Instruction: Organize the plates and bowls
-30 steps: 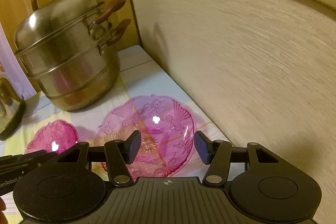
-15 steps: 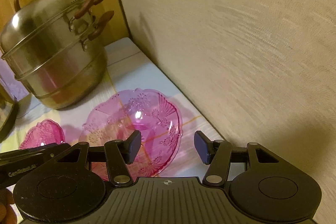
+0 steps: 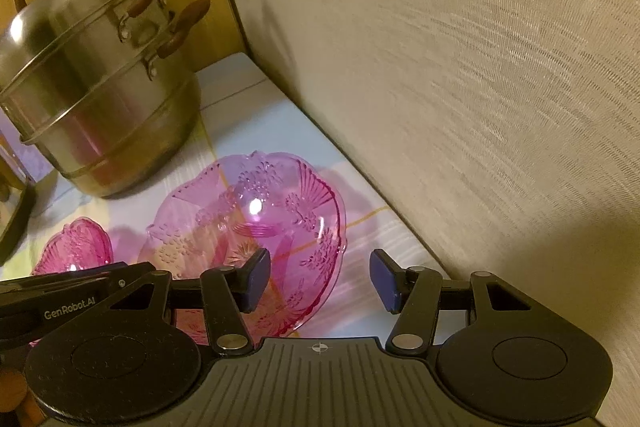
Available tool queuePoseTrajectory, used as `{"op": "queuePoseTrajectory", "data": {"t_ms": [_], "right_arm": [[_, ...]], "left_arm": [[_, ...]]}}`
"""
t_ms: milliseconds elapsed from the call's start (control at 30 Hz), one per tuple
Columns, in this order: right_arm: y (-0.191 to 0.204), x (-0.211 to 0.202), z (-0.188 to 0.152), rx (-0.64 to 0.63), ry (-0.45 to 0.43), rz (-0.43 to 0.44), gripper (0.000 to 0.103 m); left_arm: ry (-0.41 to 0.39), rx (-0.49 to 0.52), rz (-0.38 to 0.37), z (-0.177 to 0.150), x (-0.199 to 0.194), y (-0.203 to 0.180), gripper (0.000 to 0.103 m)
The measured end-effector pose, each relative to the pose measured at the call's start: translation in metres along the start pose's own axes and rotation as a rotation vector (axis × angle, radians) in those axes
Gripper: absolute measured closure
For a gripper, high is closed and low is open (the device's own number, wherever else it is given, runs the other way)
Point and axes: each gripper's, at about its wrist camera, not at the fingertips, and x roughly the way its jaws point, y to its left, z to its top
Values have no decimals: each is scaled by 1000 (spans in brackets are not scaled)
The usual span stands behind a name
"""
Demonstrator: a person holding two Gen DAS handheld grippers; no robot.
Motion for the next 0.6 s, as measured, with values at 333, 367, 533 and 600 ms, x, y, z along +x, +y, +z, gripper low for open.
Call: {"op": "queuePoseTrajectory", "data": {"t_ms": [333, 367, 533, 600], "right_arm": [[-2, 20, -2, 30, 47, 24, 47], [-2, 21, -3, 27, 50, 22, 47], [-4, 24, -3, 37, 63, 4, 47], [-4, 26, -4, 40, 70, 6, 47]], "left_arm": [[1, 2, 29, 5, 8, -2, 77], [4, 0, 32, 6, 9, -2, 77], [25, -1, 54, 7, 16, 0, 77], [32, -8, 51, 5, 18, 0, 77]]}}
